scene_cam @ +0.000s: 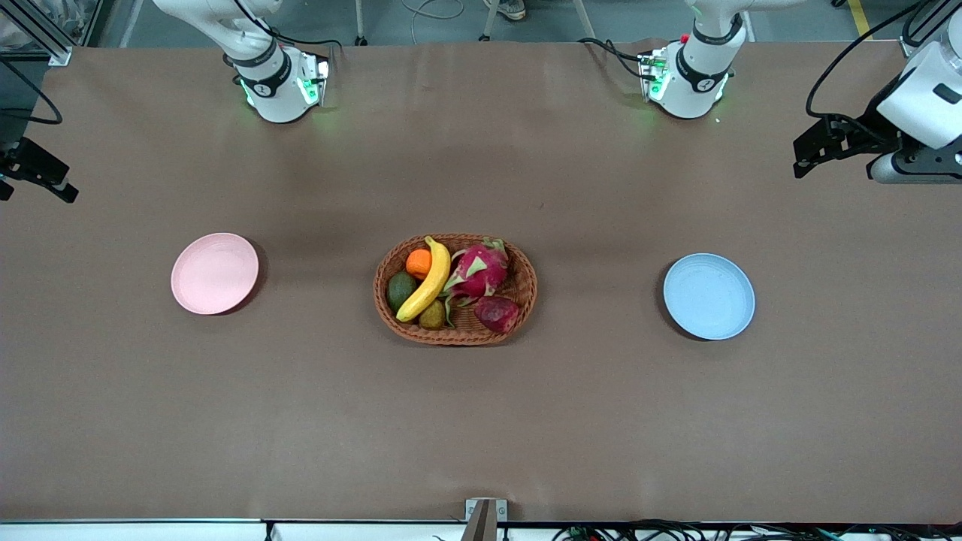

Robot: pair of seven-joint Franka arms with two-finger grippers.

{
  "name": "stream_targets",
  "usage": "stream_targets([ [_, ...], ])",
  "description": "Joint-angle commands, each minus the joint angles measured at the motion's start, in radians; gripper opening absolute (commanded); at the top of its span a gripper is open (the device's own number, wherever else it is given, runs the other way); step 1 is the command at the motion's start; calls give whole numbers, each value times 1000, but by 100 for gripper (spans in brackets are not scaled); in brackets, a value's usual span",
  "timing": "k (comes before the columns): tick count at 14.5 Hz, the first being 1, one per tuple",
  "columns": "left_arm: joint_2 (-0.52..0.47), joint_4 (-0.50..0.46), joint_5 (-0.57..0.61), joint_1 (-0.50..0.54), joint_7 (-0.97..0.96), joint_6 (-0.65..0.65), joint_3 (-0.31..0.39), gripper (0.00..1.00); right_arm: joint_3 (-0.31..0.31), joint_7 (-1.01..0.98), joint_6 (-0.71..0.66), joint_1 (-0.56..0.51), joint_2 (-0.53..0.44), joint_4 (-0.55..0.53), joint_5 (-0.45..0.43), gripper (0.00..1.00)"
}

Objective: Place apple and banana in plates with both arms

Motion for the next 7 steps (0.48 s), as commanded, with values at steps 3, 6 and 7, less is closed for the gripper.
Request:
stream_targets([
  [3, 8, 23, -7, 1, -1, -15, -1, 100, 2, -9, 3, 9, -9, -13, -18, 100],
  [6, 23, 23, -2, -6, -4, -9, -1, 100, 3, -7, 8, 6, -8, -3, -18, 100],
  [7, 47, 23, -6, -8, -5, -2, -3, 100, 3, -7, 9, 2, -8, -3, -18, 100],
])
